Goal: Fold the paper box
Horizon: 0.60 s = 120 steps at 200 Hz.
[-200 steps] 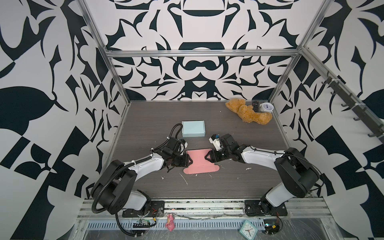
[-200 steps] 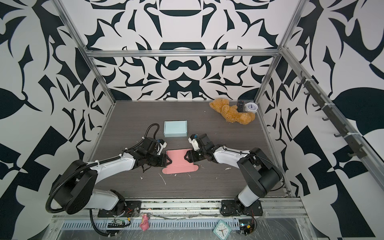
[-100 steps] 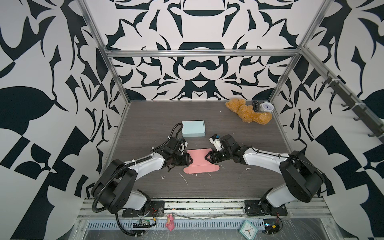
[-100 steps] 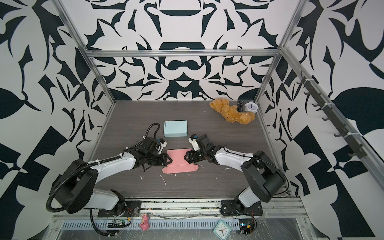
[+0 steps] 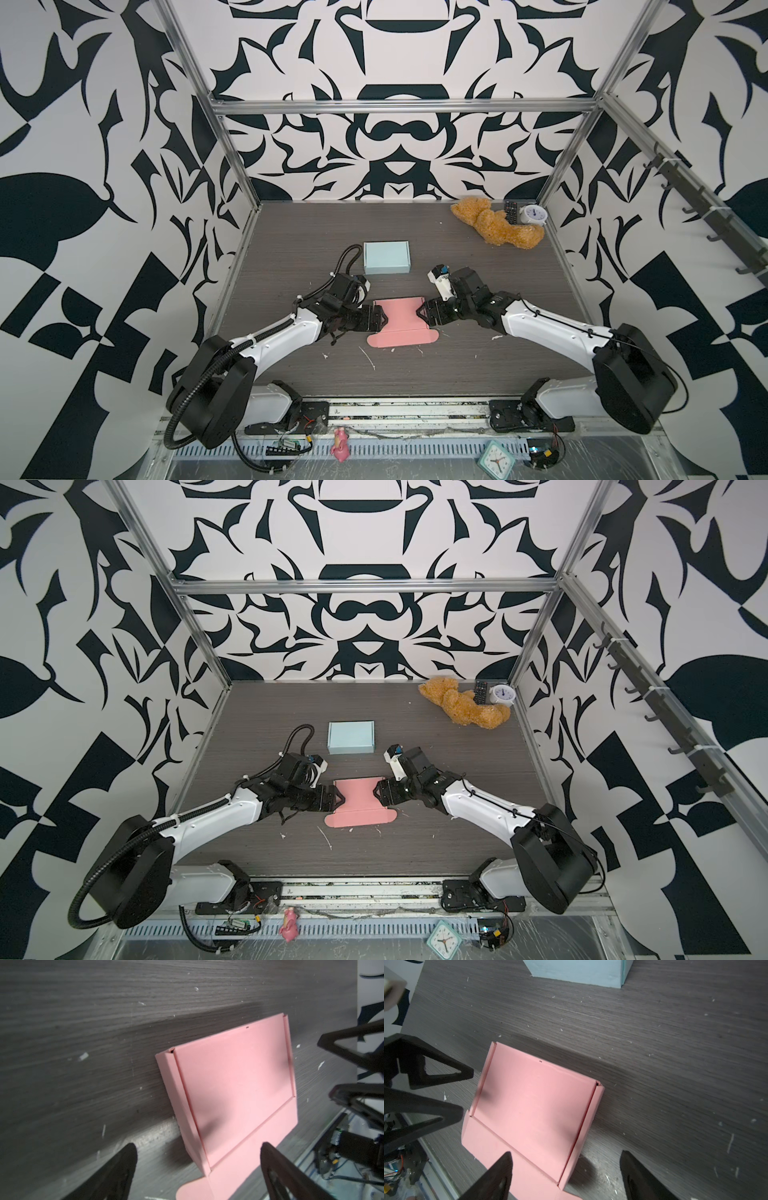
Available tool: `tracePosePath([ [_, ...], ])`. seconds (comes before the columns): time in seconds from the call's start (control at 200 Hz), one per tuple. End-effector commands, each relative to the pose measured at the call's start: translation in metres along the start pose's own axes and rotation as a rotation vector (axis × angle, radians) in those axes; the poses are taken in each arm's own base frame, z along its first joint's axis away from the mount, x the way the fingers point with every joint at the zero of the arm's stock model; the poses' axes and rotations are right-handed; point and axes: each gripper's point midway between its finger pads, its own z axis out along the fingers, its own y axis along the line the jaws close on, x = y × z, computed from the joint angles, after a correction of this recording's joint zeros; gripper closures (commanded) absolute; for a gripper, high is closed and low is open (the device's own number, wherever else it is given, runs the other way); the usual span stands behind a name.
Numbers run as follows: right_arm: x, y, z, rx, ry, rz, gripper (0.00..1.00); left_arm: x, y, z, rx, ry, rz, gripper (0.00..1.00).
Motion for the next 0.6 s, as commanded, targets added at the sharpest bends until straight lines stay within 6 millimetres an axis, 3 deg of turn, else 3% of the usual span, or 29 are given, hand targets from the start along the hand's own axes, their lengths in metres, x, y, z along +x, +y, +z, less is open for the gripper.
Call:
tracePosePath([
  [0.0, 0.002, 0.002, -0.013, 0.008, -0.006, -0.008, 0.17, 0.007, -0.005, -0.015, 0.001, -0.001, -0.015, 0.01],
  [0.165, 0.008, 0.006, -0.023, -0.005, 0.003, 0.000, 0.17, 0.018, -0.013, -0.030, 0.000, -0.014, -0.007, 0.01],
  [0.37, 0.019, 0.009, -0.033, -0.024, 0.013, 0.017, 0.17, 0.032, -0.024, -0.035, 0.007, 0.004, -0.002, 0.00],
  [0.595, 0.034, 0.015, -0.039, -0.060, 0.032, 0.043, 0.19, 0.044, -0.032, -0.036, 0.012, 0.020, -0.005, 0.09],
])
